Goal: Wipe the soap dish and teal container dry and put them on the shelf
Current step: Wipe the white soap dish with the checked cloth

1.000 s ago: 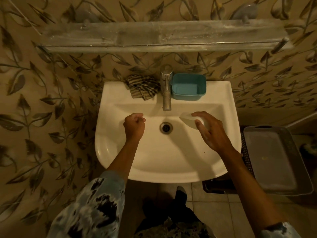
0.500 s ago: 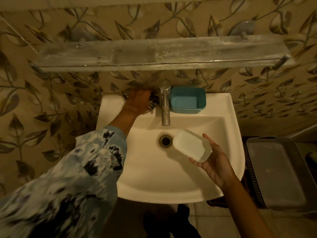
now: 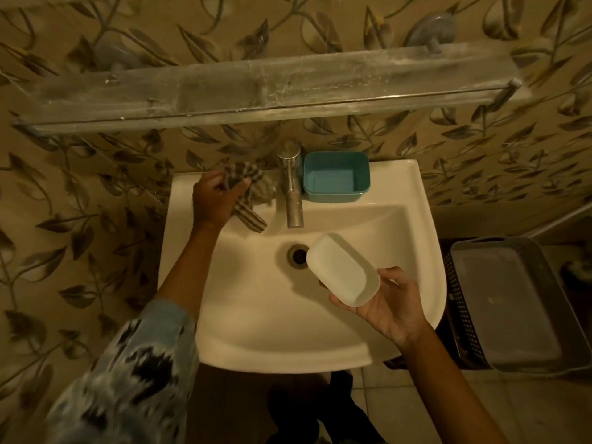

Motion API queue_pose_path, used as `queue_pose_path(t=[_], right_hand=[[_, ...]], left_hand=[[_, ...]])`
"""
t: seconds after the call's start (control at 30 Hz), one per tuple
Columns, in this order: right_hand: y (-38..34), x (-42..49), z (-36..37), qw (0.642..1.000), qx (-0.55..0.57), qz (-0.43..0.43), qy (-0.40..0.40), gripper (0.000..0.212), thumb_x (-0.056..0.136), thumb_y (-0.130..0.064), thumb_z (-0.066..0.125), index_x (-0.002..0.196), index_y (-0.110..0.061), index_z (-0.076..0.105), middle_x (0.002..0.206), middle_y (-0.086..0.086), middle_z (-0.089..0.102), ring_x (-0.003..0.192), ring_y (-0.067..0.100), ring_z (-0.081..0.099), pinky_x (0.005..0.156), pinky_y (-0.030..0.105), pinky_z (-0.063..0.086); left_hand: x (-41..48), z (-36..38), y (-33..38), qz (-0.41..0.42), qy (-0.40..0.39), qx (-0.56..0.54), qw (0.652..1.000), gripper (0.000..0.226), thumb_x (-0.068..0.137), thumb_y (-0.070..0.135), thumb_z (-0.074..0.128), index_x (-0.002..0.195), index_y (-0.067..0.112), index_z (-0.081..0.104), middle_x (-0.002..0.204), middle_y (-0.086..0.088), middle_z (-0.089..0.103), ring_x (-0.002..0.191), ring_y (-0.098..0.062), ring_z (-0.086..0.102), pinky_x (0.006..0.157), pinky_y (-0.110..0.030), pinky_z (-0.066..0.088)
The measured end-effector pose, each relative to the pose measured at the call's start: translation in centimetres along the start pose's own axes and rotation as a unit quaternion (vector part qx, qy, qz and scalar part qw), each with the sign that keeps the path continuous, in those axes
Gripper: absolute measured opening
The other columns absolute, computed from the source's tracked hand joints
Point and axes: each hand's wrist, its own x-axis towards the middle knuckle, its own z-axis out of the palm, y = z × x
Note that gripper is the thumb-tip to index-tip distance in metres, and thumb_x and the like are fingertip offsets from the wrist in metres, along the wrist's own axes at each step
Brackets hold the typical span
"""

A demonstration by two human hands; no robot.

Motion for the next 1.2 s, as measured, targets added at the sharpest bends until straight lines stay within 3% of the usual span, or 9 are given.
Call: queue_pose_path(t=[0.07,0.17,0.33,0.47,0.63,0.73,0.87,1.03,1.2], right_hand=[[0.4,0.3,0.3,1.000,0.000,0.004,-0.029,0.058,0.081,-0.022,0.047,0.137,-0.010,0.042,0.143,0.025,0.036,0.133,0.051,0.030,0.097,0.056,0.039],[1.1,0.5,0.8,0.998,0.018,0.006,-0.062,0.061,0.073,-0.015,0.051,0.134,-0.013,0.040,0.140,0.026,0.039,0.128,0.051,0.034,0.095,0.056,0.042],[1.6,0.5,1.0,0.999,0.021,0.006,-0.048,0.070,0.063,-0.013,0.047,0.133,-0.014,0.039,0.139,0.025,0.036,0.121,0.049,0.041,0.087,0.055,0.047],[2.0,0.2,1.0,1.000,0.001,0.001,-0.018,0.069,0.061,-0.016,0.042,0.130,-0.010,0.047,0.130,0.025,0.046,0.113,0.048,0.050,0.081,0.053,0.050],[2.6,-0.1,1.6,1.000,-0.012,-0.007,-0.020,0.077,0.055,-0.015,0.052,0.131,-0.017,0.040,0.130,0.019,0.038,0.119,0.045,0.041,0.082,0.051,0.049],[3.1,-0.2,2.1,0.999,-0.032,-0.013,-0.021,0.069,0.055,-0.015,0.055,0.123,-0.015,0.044,0.121,0.017,0.046,0.113,0.040,0.044,0.080,0.048,0.048],[3.8,0.0,2.9,0.996,-0.082,-0.030,0.025,0.043,0.073,-0.030,0.062,0.111,-0.009,0.062,0.101,0.014,0.063,0.088,0.025,0.063,0.075,0.035,0.054],[3.2,-0.3,2.1,0.988,-0.104,0.016,0.113,0.057,0.085,-0.052,0.053,0.112,-0.005,0.070,0.112,0.019,0.067,0.102,0.027,0.065,0.089,0.038,0.053],[3.1,-1.3,1.0,0.978,-0.127,0.026,0.162,0.050,0.088,-0.052,0.055,0.112,-0.011,0.071,0.110,0.019,0.070,0.098,0.029,0.069,0.074,0.037,0.057]], left_hand=[[-3.2,-0.8,0.9,-0.062,0.013,-0.166,0.984,0.015,0.076,0.027,0.076,0.086,0.016,0.073,0.085,0.000,0.072,0.088,-0.026,0.067,0.066,-0.024,0.057],[-7.6,-1.1,1.8,-0.149,0.048,-0.345,0.926,0.006,0.080,0.020,0.070,0.081,0.023,0.075,0.083,0.003,0.075,0.086,-0.020,0.071,0.071,-0.033,0.059],[-12.5,-0.4,2.7,-0.303,0.055,-0.429,0.849,0.040,0.091,0.030,0.057,0.125,0.008,0.057,0.120,-0.015,0.065,0.110,-0.033,0.061,0.095,-0.047,0.050],[-14.9,-0.4,4.3,-0.338,-0.023,-0.405,0.849,0.044,0.093,0.031,0.051,0.130,0.008,0.052,0.124,-0.017,0.062,0.113,-0.034,0.059,0.099,-0.049,0.047],[-16.7,0.4,5.9,-0.175,-0.096,-0.153,0.968,0.028,0.090,0.015,0.055,0.117,0.023,0.051,0.104,0.006,0.064,0.094,-0.009,0.064,0.072,-0.023,0.053],[-18.3,1.9,6.1,-0.056,-0.085,-0.009,0.995,0.030,0.087,0.017,0.060,0.116,0.021,0.060,0.104,0.008,0.065,0.092,-0.006,0.062,0.072,-0.012,0.050],[-21.2,4.7,5.8,0.060,-0.148,0.120,0.980,0.038,0.089,0.004,0.058,0.124,0.019,0.061,0.124,0.000,0.060,0.113,-0.014,0.049,0.089,-0.016,0.042],[-23.1,5.4,5.7,0.129,-0.255,0.140,0.948,0.047,0.081,-0.009,0.058,0.120,0.016,0.065,0.132,-0.001,0.057,0.119,-0.020,0.044,0.098,-0.027,0.039],[-24.1,4.7,5.3,0.196,-0.363,0.167,0.895,0.052,0.075,-0.012,0.060,0.122,0.011,0.064,0.134,-0.011,0.053,0.124,-0.029,0.039,0.103,-0.045,0.036]])
